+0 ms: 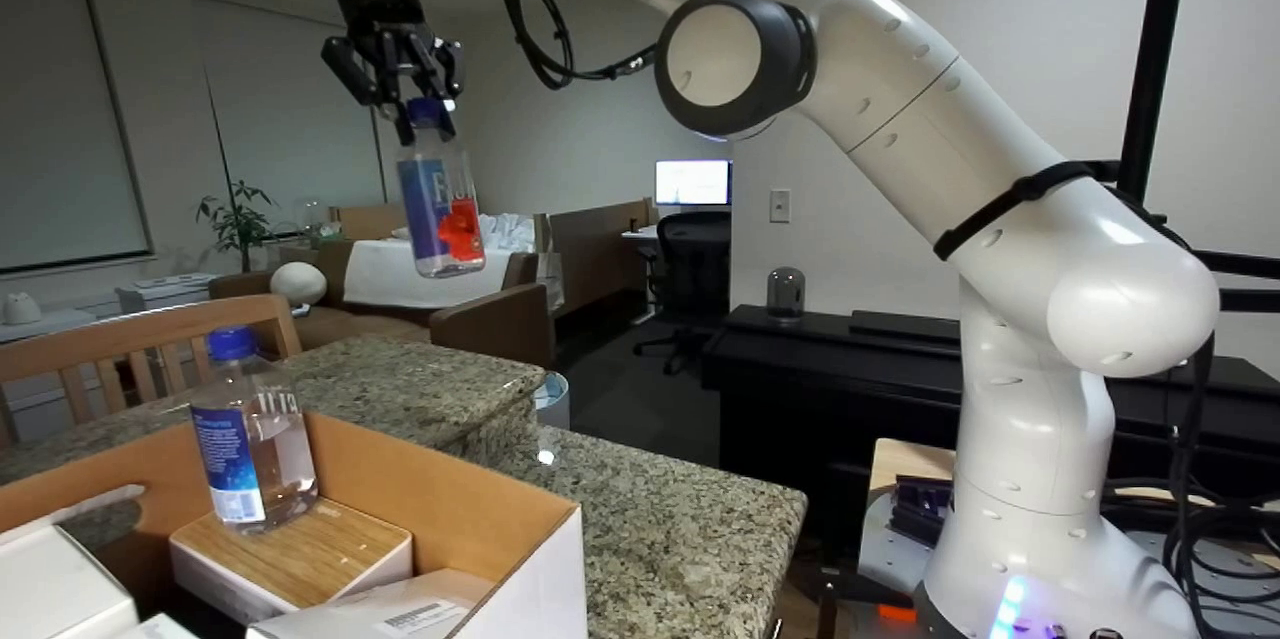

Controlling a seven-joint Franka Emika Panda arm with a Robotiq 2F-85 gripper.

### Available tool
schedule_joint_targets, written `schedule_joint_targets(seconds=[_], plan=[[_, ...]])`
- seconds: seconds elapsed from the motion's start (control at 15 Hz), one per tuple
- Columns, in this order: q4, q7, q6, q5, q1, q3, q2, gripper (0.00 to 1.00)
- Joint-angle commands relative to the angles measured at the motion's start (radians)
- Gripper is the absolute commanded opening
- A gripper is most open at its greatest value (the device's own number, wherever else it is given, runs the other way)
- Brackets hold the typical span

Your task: Put the two bottles in the box

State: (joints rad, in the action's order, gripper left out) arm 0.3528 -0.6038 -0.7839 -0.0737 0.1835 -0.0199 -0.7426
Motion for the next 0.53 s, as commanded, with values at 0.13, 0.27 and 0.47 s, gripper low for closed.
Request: schedule_joint_targets(seconds=[0.13, 0.27, 0.47], plan=[[0.028, -0.069, 0.04, -0.037, -0.059, 0.002, 0.088, 0.17], [0.052, -0.08, 0.068, -0.078, -0.116, -0.011, 0.077, 0.17], [0.009, -0.095, 0.169, -0.171, -0.204, -0.028, 0.014, 0.17]])
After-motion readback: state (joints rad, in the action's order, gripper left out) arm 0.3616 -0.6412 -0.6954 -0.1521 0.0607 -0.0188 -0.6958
